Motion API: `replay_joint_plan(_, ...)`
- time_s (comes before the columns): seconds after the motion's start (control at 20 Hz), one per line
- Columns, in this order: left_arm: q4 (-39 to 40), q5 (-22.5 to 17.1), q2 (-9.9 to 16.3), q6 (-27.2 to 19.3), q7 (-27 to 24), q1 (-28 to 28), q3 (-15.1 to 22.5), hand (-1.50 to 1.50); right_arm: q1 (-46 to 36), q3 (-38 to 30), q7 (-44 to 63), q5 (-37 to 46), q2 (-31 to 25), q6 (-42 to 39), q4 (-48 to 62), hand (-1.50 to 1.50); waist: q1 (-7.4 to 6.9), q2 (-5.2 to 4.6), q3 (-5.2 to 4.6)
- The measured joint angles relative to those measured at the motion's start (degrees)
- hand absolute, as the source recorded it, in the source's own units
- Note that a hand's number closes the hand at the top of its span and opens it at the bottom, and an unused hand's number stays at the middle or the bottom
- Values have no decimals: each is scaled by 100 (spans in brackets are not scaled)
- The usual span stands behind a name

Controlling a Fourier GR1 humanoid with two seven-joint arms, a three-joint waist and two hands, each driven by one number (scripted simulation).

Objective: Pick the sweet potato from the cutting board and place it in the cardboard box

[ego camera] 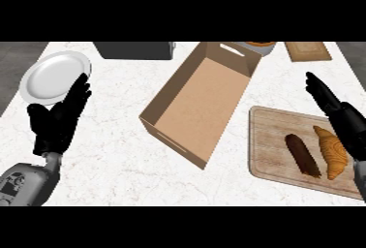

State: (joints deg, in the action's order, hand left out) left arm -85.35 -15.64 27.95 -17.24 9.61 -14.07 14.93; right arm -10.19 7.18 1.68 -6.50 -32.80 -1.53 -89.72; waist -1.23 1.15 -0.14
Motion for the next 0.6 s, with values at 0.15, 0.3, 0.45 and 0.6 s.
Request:
replay_joint_plan(0.15, -46, 145, -92, 59, -61, -96, 82, 0, 302, 130, -32, 523, 88, 377, -131, -150, 120, -50, 5)
replay_joint_plan(0.3, -212, 244, -97, 325, -348, -24, 308, 0, 763, 321, -23, 1361, 178, 1124, -195, -150, 214, -61, 4)
replay_joint_plan(0.45, -246, 239, -146, 423, -373, -19, 427, 0, 738, 193, -281, 2081, -184, 1541, -229, -150, 407, 16, -3)
replay_joint_plan(0.6, -283, 262, -185, 525, -450, 36, 562, 0, 1058, 293, -311, 3371, -741, 2087, -20, -150, 480, -26, -22)
